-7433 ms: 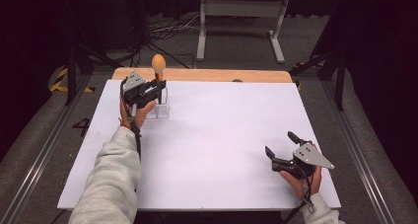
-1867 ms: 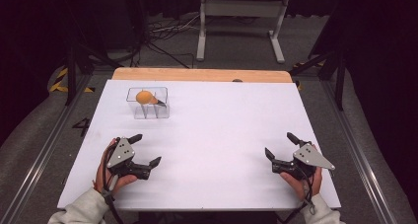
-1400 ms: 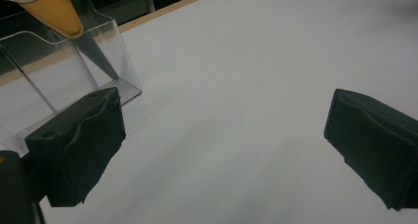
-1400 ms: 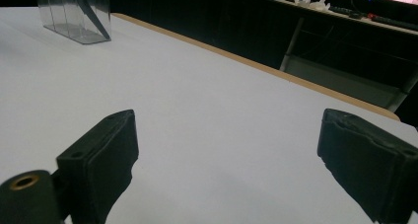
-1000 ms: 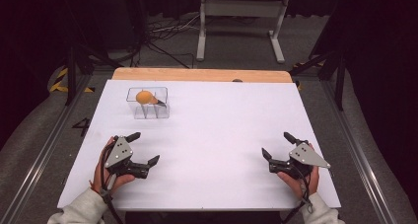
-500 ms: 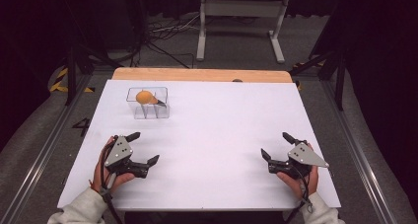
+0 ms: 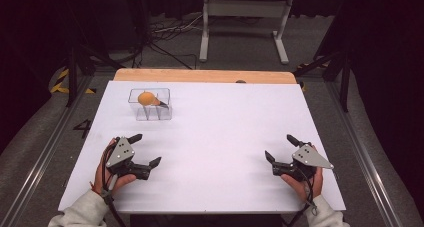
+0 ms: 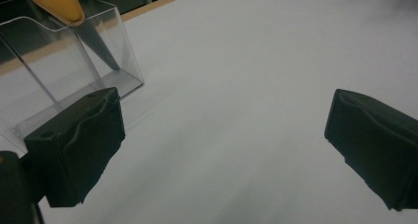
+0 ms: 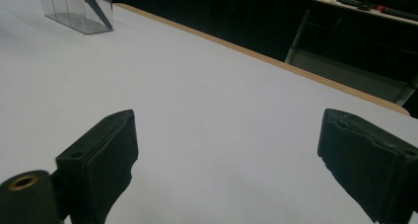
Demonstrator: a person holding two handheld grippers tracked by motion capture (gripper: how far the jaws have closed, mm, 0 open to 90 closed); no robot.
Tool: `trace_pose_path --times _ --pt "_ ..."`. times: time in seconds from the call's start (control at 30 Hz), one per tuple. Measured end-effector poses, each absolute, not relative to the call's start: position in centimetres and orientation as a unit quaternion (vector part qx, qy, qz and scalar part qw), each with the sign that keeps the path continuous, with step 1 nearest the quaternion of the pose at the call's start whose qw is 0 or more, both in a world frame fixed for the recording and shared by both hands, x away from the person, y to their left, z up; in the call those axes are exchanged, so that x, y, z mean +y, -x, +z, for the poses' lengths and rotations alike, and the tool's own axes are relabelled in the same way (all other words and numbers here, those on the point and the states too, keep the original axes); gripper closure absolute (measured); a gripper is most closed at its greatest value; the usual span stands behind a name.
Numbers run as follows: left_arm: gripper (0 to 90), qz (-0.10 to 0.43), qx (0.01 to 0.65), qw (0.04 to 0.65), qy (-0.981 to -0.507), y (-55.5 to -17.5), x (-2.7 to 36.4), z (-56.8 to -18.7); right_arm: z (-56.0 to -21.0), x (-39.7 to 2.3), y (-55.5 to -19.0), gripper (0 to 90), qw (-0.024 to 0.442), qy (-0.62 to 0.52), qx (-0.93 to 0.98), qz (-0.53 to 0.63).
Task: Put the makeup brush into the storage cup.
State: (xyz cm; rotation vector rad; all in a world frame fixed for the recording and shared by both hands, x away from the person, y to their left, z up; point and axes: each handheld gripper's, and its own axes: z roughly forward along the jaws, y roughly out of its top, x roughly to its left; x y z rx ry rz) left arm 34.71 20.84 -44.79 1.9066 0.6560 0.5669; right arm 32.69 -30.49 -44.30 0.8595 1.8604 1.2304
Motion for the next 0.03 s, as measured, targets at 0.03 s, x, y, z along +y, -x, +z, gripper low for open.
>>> trace_pose_path --times 0.03 --pt "2.3 0.234 0.271 0.500 -0.788 -34.71 20.84 -44.79 -44.34 -30.48 -32.71 9.1 0.366 -0.334 0.725 0.478"
